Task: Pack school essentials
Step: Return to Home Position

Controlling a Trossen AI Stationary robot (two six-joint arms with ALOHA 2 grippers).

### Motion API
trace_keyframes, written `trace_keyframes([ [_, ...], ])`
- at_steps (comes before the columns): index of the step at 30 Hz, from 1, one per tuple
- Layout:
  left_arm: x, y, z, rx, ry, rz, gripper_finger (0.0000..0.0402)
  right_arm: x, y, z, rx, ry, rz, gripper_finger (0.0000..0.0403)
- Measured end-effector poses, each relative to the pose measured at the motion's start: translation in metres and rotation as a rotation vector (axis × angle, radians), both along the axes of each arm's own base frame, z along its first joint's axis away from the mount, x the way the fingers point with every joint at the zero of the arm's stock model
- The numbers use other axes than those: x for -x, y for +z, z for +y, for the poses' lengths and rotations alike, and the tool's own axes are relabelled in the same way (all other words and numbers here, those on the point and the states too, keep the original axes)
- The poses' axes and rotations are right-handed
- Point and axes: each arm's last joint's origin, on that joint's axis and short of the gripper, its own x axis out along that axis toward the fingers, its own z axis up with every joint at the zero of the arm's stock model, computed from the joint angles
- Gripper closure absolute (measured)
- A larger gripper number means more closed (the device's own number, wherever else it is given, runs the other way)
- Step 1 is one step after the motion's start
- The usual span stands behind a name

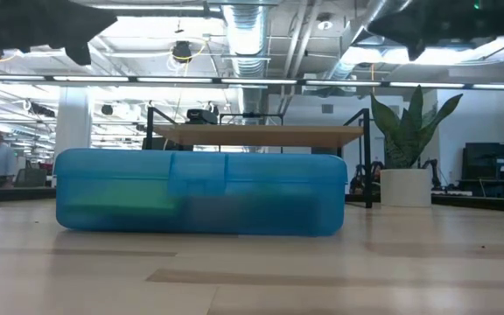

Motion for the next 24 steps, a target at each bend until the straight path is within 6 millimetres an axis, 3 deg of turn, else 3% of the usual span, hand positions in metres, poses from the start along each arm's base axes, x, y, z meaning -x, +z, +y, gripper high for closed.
trace_keyframes([
  [11, -0.004, -0.012, -0.001, 0.06, -0.071, 0.061, 0.0401, 0.029, -0.044, 0.005, -0.018, 0.004, -0.093, 0.0394],
  [17, -0.01, -0.032, 0.002, 0.12, -0.092, 0.053, 0.0401, 0.035, -0.06, 0.006, -0.012, 0.003, -0.104, 0.0395],
  [24, -0.013, -0.042, 0.002, 0.119, -0.105, 0.028, 0.0401, 0.039, -0.07, 0.007, -0.038, 0.004, -0.037, 0.0395],
])
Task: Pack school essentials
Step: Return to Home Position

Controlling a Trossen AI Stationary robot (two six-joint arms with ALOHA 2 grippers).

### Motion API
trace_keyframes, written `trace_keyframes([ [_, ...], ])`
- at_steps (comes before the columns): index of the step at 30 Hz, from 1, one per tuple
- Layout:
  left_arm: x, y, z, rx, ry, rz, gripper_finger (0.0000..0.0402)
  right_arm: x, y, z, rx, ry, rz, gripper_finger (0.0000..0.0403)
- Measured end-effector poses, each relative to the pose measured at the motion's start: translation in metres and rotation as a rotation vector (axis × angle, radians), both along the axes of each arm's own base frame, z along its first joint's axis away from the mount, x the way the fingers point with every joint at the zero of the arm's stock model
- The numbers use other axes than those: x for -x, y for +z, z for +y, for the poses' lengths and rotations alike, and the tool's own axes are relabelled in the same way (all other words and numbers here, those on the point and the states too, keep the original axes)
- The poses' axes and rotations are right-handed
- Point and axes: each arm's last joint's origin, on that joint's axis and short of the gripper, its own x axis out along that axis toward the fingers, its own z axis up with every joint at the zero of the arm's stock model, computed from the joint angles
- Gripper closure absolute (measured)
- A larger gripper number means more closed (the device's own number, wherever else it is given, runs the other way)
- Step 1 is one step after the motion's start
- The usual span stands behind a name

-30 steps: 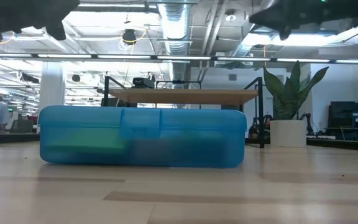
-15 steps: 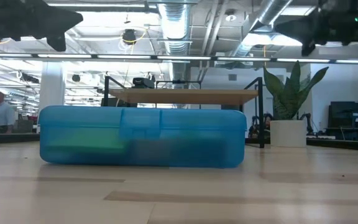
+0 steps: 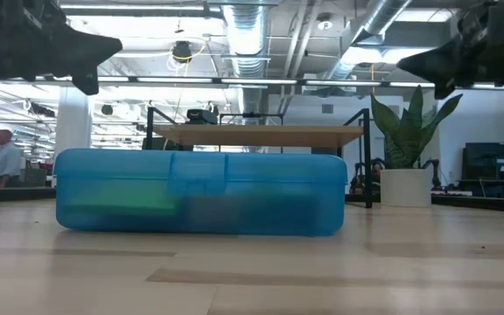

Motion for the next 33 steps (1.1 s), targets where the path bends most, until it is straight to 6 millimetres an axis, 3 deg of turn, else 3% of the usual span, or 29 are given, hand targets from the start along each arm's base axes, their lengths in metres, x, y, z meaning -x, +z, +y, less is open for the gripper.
trace_keyframes([
  [15, -0.002, -0.016, 0.0, -0.023, -0.026, 0.16, 0.0401, 0.007, -0.016, 0.0, -0.041, -0.011, 0.138, 0.0395],
  [23, -0.003, -0.016, -0.002, -0.03, -0.078, 0.16, 0.0401, 0.009, -0.025, -0.004, -0.132, -0.056, 0.219, 0.0394],
  [33, -0.003, -0.017, 0.002, -0.009, 0.036, 0.17, 0.0401, 0.01, -0.027, -0.007, -0.071, -0.089, 0.275, 0.0372],
])
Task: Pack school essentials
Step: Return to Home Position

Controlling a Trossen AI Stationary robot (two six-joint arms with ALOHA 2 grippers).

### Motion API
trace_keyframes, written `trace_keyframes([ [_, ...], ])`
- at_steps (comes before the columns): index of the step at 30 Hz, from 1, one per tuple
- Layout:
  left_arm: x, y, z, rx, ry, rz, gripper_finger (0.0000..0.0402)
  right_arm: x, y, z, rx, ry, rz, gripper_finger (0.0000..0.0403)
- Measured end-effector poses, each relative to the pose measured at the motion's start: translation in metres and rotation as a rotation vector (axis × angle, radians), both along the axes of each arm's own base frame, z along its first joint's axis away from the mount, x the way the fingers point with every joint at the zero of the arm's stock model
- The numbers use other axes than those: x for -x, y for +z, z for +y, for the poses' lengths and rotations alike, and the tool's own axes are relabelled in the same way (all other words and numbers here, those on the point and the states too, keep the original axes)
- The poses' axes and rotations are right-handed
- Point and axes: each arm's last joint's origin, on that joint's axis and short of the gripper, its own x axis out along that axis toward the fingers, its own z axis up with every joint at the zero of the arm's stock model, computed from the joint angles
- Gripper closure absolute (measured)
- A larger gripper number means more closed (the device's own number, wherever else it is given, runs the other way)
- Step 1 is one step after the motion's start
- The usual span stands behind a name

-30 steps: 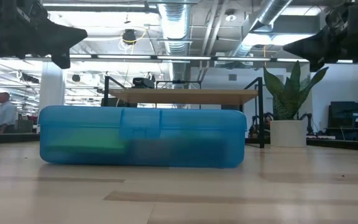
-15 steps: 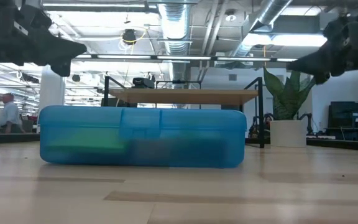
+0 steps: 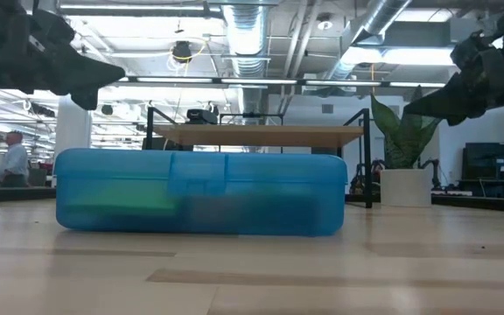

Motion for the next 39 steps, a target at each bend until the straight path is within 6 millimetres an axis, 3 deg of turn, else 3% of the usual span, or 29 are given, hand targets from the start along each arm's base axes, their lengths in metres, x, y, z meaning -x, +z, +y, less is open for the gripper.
trace_keyframes([
  [39, 0.0002, -0.0012, 0.0018, 0.015, 0.062, 0.008, 0.0401, -0.0002, -0.0005, 0.0, 0.001, 0.003, 0.001, 0.0375],
])
